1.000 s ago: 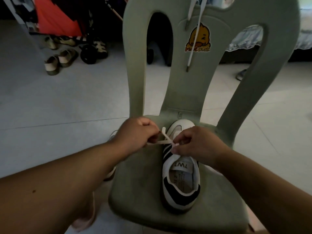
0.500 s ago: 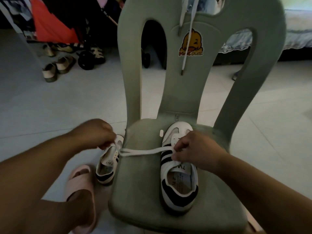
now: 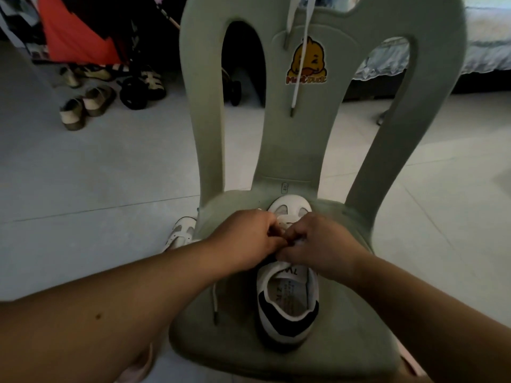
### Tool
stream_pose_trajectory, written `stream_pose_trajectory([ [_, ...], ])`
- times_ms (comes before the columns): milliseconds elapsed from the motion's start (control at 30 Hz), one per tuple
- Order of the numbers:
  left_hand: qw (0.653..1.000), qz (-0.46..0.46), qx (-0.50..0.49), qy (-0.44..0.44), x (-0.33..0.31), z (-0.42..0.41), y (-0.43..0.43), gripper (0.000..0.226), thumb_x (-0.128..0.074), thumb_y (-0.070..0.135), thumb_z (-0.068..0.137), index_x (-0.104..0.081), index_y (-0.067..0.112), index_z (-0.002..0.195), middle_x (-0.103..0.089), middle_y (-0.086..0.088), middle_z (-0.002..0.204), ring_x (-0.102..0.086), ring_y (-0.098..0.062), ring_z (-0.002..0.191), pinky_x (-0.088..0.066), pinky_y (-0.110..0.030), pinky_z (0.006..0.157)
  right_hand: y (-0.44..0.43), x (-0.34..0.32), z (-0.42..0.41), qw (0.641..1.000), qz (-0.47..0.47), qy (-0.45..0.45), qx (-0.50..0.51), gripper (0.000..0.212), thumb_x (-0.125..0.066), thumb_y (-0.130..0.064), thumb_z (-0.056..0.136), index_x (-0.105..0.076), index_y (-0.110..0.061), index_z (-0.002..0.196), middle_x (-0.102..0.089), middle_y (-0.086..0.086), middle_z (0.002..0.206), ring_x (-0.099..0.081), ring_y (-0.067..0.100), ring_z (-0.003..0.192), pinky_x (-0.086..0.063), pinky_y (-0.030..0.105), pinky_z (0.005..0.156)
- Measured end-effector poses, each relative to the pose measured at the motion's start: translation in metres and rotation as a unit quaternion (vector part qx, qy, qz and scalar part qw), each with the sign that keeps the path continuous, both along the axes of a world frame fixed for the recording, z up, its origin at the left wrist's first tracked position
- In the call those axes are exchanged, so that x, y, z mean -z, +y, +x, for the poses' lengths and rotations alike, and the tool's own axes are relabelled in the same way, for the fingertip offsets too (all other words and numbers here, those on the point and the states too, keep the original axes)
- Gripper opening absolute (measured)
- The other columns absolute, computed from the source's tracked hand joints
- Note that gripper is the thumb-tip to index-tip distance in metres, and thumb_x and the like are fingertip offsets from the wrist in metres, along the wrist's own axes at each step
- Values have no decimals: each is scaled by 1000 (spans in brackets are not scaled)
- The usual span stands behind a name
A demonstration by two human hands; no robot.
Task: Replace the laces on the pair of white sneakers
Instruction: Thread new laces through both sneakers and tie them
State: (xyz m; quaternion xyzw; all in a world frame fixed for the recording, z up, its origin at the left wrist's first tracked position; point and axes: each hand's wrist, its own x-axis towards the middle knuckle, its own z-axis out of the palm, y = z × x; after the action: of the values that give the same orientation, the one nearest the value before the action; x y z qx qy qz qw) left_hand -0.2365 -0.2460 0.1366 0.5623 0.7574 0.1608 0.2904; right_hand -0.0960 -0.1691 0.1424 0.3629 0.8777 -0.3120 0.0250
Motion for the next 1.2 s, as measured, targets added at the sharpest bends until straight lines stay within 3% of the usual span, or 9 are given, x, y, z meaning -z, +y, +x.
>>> stream_pose_trajectory([
  [100,998,-52,18,7,-5,-5,0,17,-68,36,84,-71,20,88,-70,-1,84,-64,-15,79,-50,-28,72,-2,-2,2,1000,-1,6,-7,21,-75,-43,74,-73,-34,93,-56,-18,79,-52,-6,74,-34,6,59],
  [333,990,-133,24,35,-43,-58,-18,12,-62,32,89,-63,29,78,-64,9,71,-57,-3,63,-41,-20,58,-4,-4,-1,1000,13,-3,-4,25,-76,-45,71,-69,-37,94,-56,-17,91,-54,1,86,-52,32,81],
  [533,941,-254,97,200,-49,-91,-30,12,-60,34,90,-62,27,81,-59,11,76,-52,-5,70,-39,-20,61,-4,-3,1,1000,-9,5,-4,31,-75,-43,75,-65,-36,103,-55,-19,93,-53,-2,83,-42,16,68],
  [600,948,-210,137,195,-33,-71,-25,16,-57,37,92,-65,25,98,-60,8,86,-51,-6,73,-41,-23,67,-4,-3,2,1000,-4,-1,-6,35,-74,-44,76,-64,-36,108,-54,-18,99,-51,-2,88,-39,15,69],
  [700,990,-96,89,57,-13,-36,-13,29,-53,47,91,-63,25,108,-64,5,102,-57,-11,89,-48,-31,82,-4,-1,4,1000,-9,10,3,38,-74,-43,76,-63,-36,111,-55,-17,102,-51,-3,89,-39,13,69],
  [767,995,-66,69,12,-3,-20,-5,33,-53,52,89,-61,23,104,-64,3,97,-58,-13,87,-49,-34,79,-4,1,6,1000,-5,22,10,41,-75,-44,75,-62,-36,113,-56,-18,101,-52,-4,88,-38,11,67],
  [900,997,-18,67,17,9,-11,1,20,-58,50,86,-52,32,79,-55,10,76,-54,-10,74,-45,-32,67,-5,7,9,998,-6,53,31,46,-77,-44,71,-63,-35,114,-59,-15,103,-55,0,92,-41,15,73],
  [1033,992,-50,108,29,10,-8,2,22,-55,44,90,-52,29,73,-55,6,75,-56,-16,76,-47,-34,70,-7,15,11,996,-2,79,48,49,-79,-43,68,-65,-33,114,-58,-12,104,-54,6,98,-44,21,83],
  [1200,990,-98,96,27,-17,-23,1,24,-52,44,93,-61,23,84,-59,1,79,-52,-12,70,-38,-28,61,-9,15,13,990,-51,99,83,45,-79,-45,68,-63,-36,110,-61,-14,103,-58,1,92,-51,21,79],
])
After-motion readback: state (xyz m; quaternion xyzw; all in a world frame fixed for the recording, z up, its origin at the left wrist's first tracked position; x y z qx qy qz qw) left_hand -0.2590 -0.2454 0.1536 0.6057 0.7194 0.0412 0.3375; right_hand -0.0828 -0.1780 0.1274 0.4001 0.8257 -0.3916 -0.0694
